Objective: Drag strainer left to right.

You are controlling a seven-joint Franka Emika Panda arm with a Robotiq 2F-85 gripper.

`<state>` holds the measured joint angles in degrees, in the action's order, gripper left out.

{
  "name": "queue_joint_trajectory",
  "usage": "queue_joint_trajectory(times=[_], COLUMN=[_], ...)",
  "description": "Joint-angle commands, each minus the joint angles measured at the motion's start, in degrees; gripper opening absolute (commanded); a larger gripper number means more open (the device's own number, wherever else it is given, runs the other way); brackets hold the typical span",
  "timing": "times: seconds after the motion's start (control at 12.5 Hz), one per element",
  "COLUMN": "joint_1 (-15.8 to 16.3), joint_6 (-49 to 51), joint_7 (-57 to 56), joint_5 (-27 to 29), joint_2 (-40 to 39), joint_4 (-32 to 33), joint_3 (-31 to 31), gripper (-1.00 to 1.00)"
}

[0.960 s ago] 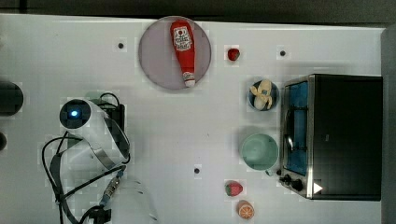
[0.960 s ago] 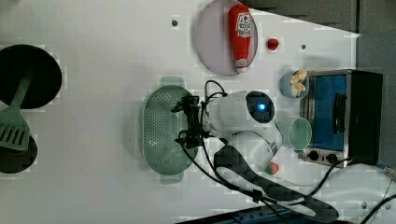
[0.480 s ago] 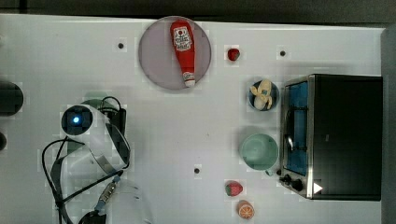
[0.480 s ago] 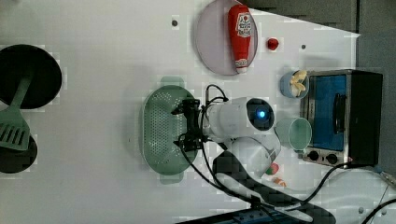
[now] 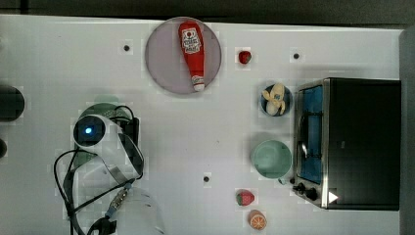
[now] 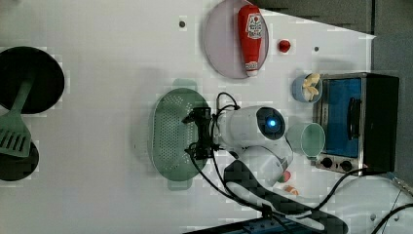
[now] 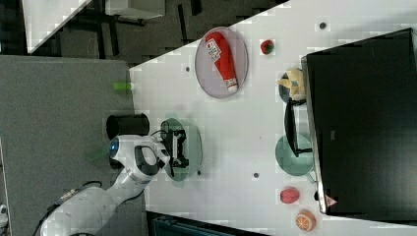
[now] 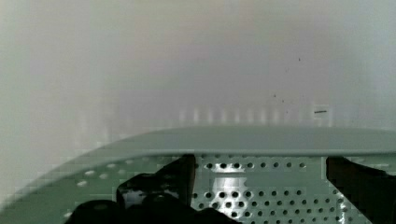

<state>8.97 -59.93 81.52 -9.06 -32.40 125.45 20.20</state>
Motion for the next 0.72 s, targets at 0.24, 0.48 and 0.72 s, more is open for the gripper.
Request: queue_joint_trajectory(times=[0.24, 0.48, 0.72], joint_1=[0.5, -0.4, -1.7], joint_6=[-0.9, -1.0, -1.1], joint_7=[0.2, -2.3, -6.1], joint_5=[0.4, 0.4, 0.4], joint_2=[2.3, 4.6, 6.6], joint_4=[0.2, 2.9, 5.7], joint_3=[-4.3, -5.8, -7.3], gripper=[1.00, 1.00, 1.00])
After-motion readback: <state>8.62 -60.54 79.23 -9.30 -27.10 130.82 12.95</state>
